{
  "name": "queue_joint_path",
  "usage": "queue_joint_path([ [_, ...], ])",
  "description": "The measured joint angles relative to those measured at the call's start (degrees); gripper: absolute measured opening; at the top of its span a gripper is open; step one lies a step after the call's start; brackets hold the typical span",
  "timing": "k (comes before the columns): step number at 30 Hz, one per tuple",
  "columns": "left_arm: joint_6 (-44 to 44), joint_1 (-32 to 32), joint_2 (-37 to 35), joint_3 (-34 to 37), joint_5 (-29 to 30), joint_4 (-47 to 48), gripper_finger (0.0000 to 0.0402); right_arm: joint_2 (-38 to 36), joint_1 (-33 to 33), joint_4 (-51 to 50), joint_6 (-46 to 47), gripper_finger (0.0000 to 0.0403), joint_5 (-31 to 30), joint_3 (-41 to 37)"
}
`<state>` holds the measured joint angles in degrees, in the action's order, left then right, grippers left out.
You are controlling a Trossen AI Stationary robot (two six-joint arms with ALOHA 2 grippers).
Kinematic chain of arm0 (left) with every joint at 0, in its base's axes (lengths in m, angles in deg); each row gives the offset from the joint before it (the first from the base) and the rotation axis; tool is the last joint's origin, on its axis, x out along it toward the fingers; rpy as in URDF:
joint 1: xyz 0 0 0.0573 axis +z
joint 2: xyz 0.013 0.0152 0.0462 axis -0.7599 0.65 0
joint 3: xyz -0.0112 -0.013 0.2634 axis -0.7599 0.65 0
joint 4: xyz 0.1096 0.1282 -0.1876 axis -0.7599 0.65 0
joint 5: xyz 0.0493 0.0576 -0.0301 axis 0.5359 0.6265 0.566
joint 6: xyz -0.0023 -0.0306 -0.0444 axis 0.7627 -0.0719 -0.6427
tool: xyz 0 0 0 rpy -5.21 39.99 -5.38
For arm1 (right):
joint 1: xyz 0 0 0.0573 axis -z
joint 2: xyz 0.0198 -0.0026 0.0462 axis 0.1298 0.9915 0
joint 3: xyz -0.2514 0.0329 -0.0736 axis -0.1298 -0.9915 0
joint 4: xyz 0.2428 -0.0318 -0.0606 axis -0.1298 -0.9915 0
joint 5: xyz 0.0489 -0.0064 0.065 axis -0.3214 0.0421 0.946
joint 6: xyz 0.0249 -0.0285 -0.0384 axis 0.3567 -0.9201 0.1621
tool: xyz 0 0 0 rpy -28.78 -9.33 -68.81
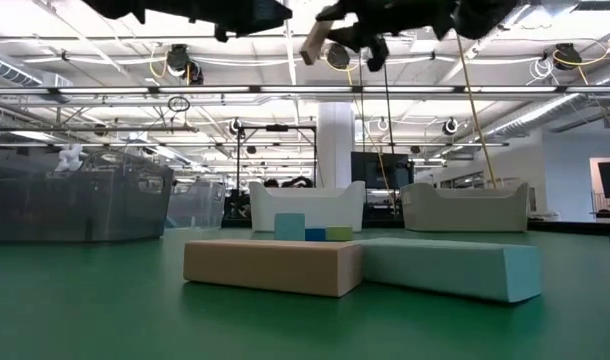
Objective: Sort & place blocks by color
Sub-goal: Put the light brown block into the black bin
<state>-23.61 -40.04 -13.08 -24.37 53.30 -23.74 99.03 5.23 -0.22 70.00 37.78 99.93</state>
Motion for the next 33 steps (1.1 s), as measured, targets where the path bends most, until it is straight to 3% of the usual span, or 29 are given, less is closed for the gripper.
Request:
queue_joint_path([
  [6, 3.96, -1.67, 2.36, 0.02, 12.66, -6.33, 0.0166, 2.96, -0.02, -9.80, -5.25, 0.0109, 2.97, 8.70],
  [17, 3.30, -2.04, 2.36, 0.02, 12.50, -6.68, 0.0166, 4.31, -0.02, -9.23, -10.86, 0.0109, 3.14, 11.08],
  [25, 2.93, -1.06, 2.36, 0.02, 8.13, -7.03, 0.0166, 5.25, -0.16, -6.71, -10.44, 0.0109, 7.58, 11.08],
  [33, 2.85, 0.23, 2.60, 0.00, 7.32, -6.32, 0.0166, 5.74, -1.06, -4.35, -11.13, 0.0109, 11.54, 11.10],
])
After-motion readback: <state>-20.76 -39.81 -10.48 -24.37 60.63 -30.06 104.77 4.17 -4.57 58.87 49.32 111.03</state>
